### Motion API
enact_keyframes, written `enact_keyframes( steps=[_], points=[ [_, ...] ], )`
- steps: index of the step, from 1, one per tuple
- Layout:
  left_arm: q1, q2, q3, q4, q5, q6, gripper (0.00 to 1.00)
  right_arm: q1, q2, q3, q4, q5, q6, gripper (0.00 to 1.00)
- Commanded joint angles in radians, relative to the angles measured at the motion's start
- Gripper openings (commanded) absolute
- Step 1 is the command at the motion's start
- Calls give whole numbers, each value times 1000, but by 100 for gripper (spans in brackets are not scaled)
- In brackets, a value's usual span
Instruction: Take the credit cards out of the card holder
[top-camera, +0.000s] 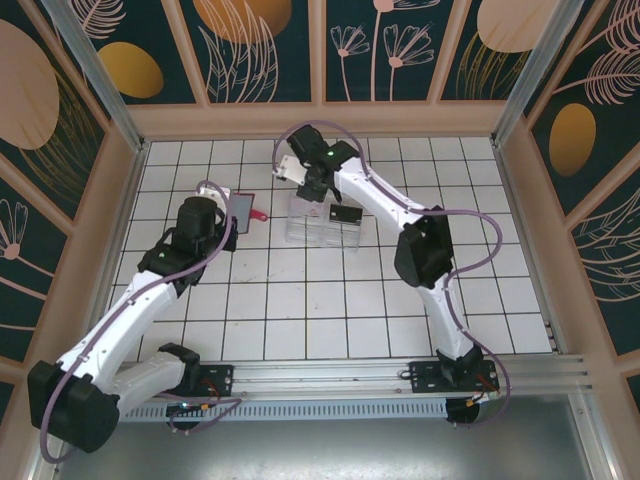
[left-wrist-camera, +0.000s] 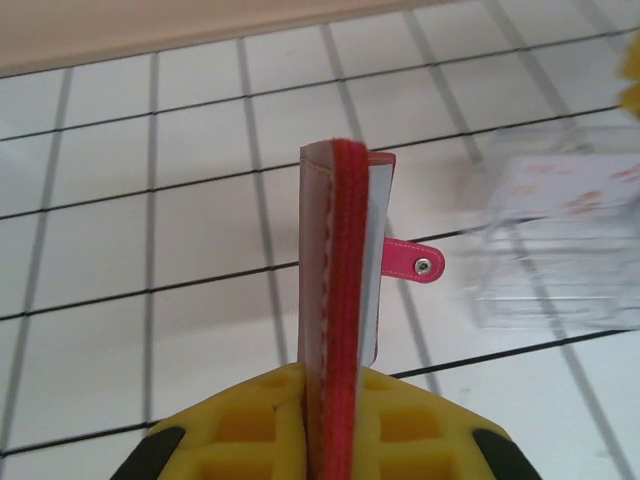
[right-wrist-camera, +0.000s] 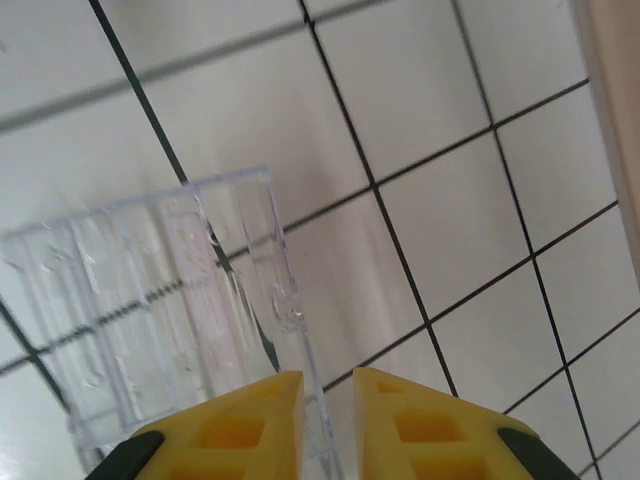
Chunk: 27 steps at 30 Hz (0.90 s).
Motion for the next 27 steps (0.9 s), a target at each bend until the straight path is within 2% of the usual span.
enact_keyframes(
  steps=[1, 5, 9, 14, 17, 20, 23, 27],
  points=[
    [4, -54, 4, 137, 240, -60, 0, 8, -195, -71, 89, -127, 138, 21],
    [4, -72, 1, 280, 436, -181, 0, 17, -376, -237, 200, -194, 283, 21],
    [3, -74, -10, 411, 532, -295, 0, 29, -564, -389, 307, -235, 445, 22],
    [4, -70, -22, 544, 605, -401, 0, 42, -802, -643, 550, -494, 681, 29],
    [4, -63, -23, 614, 650, -460, 0, 68, -892, -790, 730, -586, 806, 34],
    [3, -52, -28, 692, 708, -520, 0, 106, -924, -860, 811, -605, 867, 39],
    [4, -44, -35, 762, 773, -569, 0, 132, -914, -838, 738, -531, 838, 41],
    [4, -40, -31, 807, 817, -604, 0, 136, -907, -827, 702, -505, 823, 42]
  ],
)
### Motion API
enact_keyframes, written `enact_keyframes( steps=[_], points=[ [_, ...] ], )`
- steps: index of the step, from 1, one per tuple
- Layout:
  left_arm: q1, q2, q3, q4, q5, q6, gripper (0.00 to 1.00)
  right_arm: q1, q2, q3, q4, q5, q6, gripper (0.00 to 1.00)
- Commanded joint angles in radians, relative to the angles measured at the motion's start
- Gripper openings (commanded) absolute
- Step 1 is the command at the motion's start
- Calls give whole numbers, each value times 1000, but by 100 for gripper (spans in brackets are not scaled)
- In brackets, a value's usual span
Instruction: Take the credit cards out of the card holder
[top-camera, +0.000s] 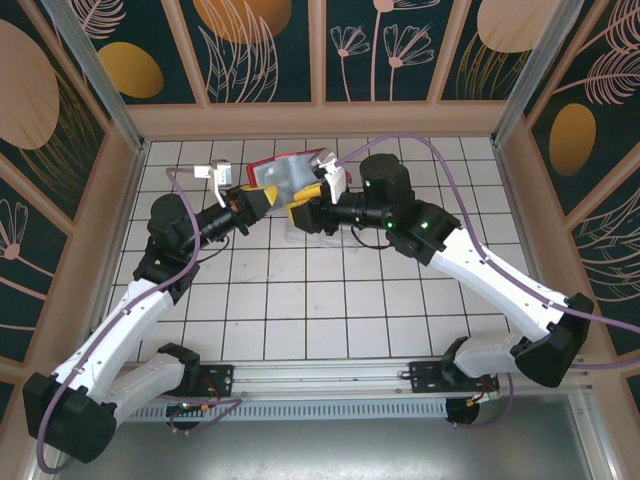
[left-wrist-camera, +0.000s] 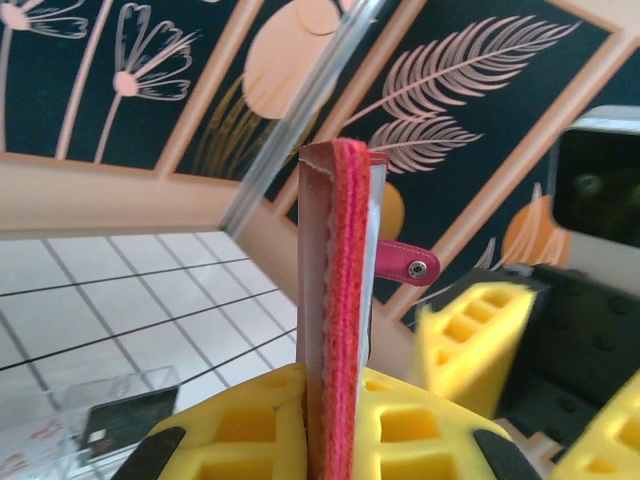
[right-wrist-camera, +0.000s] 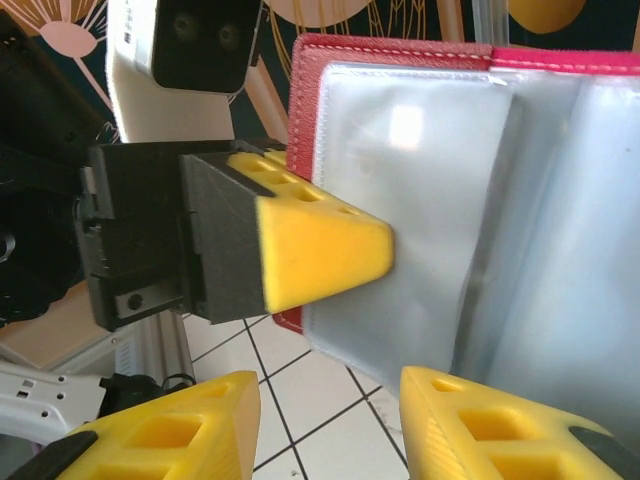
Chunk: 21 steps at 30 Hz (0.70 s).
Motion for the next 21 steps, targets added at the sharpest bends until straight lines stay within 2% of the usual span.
enact_keyframes(
  steps=[1, 4, 11, 13, 15, 19, 21],
  points=[
    [3, 1, -1, 130, 86, -68, 0, 5, -2, 13, 30, 35, 32, 42],
    [3, 3, 8, 145, 118, -83, 0, 9, -1, 17, 45, 78, 60, 40],
    [3, 9, 12, 170, 149, -107, 2, 14, 3, -6, 128, -23, 103, 30],
    [3, 10, 13, 174, 154, -111, 2, 17, 1, -3, 116, -2, 101, 28],
    [3, 8, 17, 167, 153, -106, 2, 17, -8, 5, 88, 54, 89, 30],
    [3, -3, 16, 140, 139, -87, 2, 14, -78, 0, 29, 215, 43, 42],
    [3, -7, 16, 142, 148, -87, 2, 0, -124, -27, 33, 257, 34, 48]
  ],
)
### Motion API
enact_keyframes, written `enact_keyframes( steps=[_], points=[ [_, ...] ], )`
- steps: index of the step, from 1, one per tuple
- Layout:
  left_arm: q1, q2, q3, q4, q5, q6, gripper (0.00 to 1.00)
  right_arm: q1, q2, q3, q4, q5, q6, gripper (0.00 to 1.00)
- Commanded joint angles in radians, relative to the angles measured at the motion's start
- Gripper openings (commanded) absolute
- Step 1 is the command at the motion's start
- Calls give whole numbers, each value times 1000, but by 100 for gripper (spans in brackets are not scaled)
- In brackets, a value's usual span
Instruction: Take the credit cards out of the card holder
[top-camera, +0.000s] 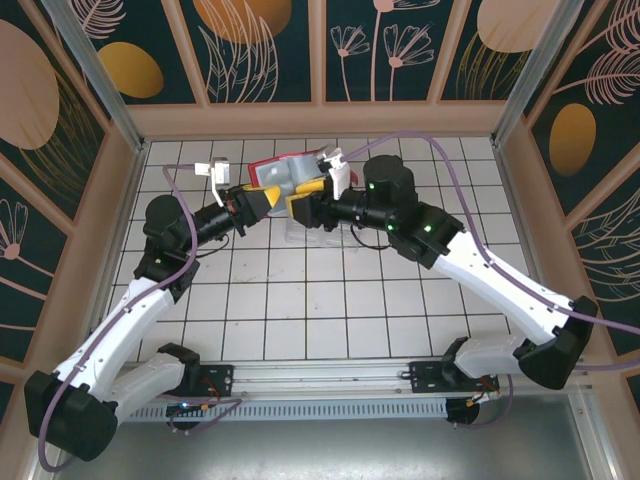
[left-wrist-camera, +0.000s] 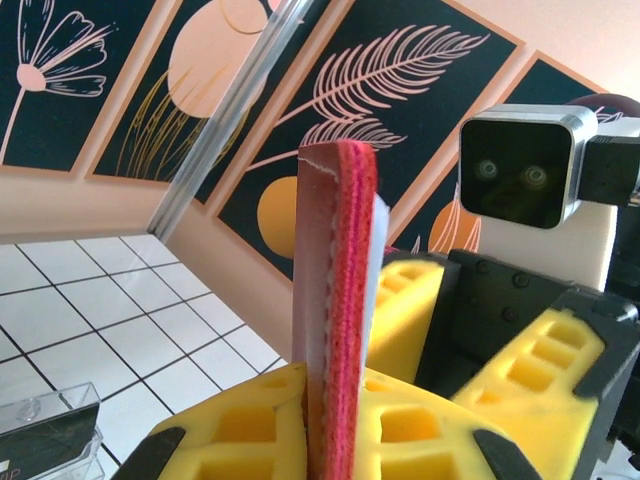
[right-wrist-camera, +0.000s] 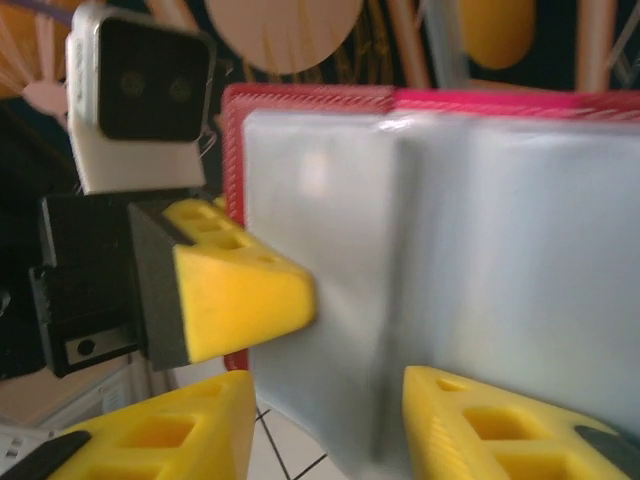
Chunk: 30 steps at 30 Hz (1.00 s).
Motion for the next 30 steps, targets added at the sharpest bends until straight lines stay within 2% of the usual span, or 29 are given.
enact_keyframes(
  steps=[1, 4, 7, 13, 17, 22, 30],
  points=[
    [-1, -18, 16, 43, 43, 2, 1, -27, -101, -34, 4, 144, -25, 51],
    [-1, -21, 21, 48, 67, 0, 2, -64, -132, -58, 7, 145, -9, 56],
    [-1, -23, 30, 47, 89, -4, 2, -118, -143, -73, 14, 77, 12, 58],
    [-1, -29, 44, 58, 140, -18, 2, -210, -142, -102, 51, -211, 24, 58],
    [-1, -38, 44, 66, 156, -29, 2, -226, -144, -110, 65, -332, 16, 55],
    [-1, -41, 45, 75, 166, -38, 2, -227, -148, -136, 135, -470, 44, 43],
    [-1, -48, 54, 45, 165, -25, 7, -227, -159, -134, 141, -453, 52, 8]
  ],
)
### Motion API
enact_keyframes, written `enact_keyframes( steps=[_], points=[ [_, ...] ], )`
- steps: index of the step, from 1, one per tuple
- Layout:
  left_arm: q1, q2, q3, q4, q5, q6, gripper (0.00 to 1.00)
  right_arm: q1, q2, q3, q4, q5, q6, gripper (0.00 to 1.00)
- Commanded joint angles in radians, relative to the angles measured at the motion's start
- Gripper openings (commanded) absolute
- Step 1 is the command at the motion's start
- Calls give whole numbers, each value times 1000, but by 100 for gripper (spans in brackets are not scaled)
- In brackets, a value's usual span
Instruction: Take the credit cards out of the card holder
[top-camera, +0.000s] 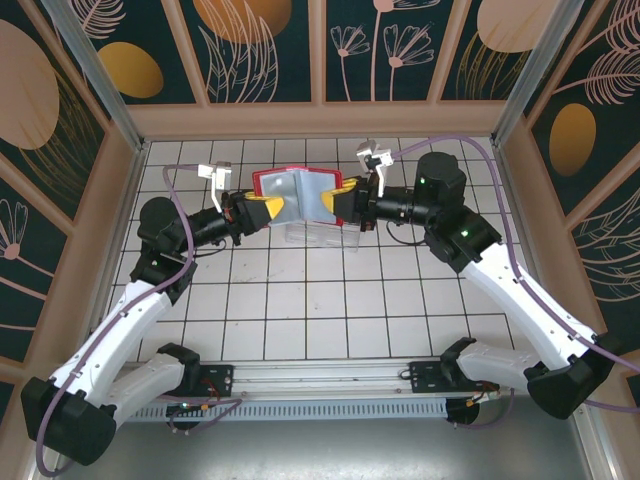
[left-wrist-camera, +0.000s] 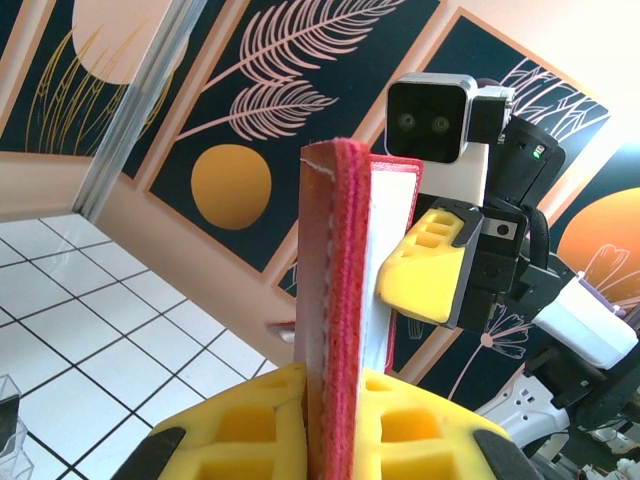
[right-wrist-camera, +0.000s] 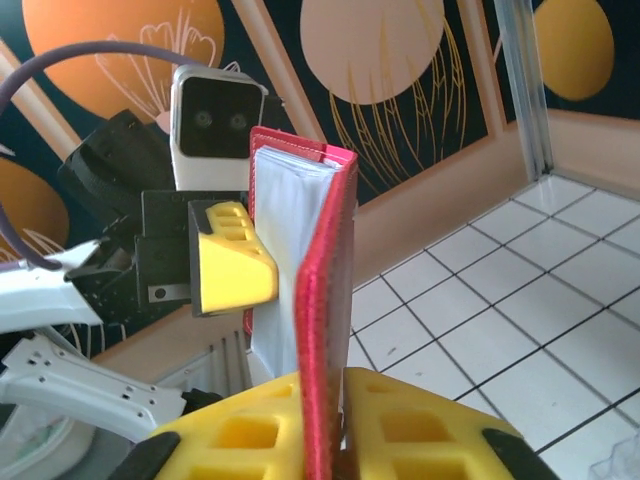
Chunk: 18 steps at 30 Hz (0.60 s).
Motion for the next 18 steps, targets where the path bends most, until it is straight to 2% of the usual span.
enact_keyframes(
  steps=[1, 3, 6, 10, 14, 18],
  points=[
    [-1, -26, 40, 21, 11, 12, 10, -3, -23, -9, 43, -25, 1, 3],
    [-1, -34, 40, -9, -2, 31, 19, -3, -33, -11, 44, -17, 1, 0],
    [-2, -50, 47, -82, -18, 84, 31, -5, -49, -12, 43, 7, 2, 0],
    [-1, -81, 47, -152, -60, 138, 37, -7, -58, -9, 37, 8, 3, 0],
    [-1, -99, 40, -158, -66, 142, 37, -7, -60, -6, 36, -5, 9, 0],
    [-1, -106, 39, -170, -82, 155, 27, -8, -66, -9, 47, -13, 16, 0]
  ],
)
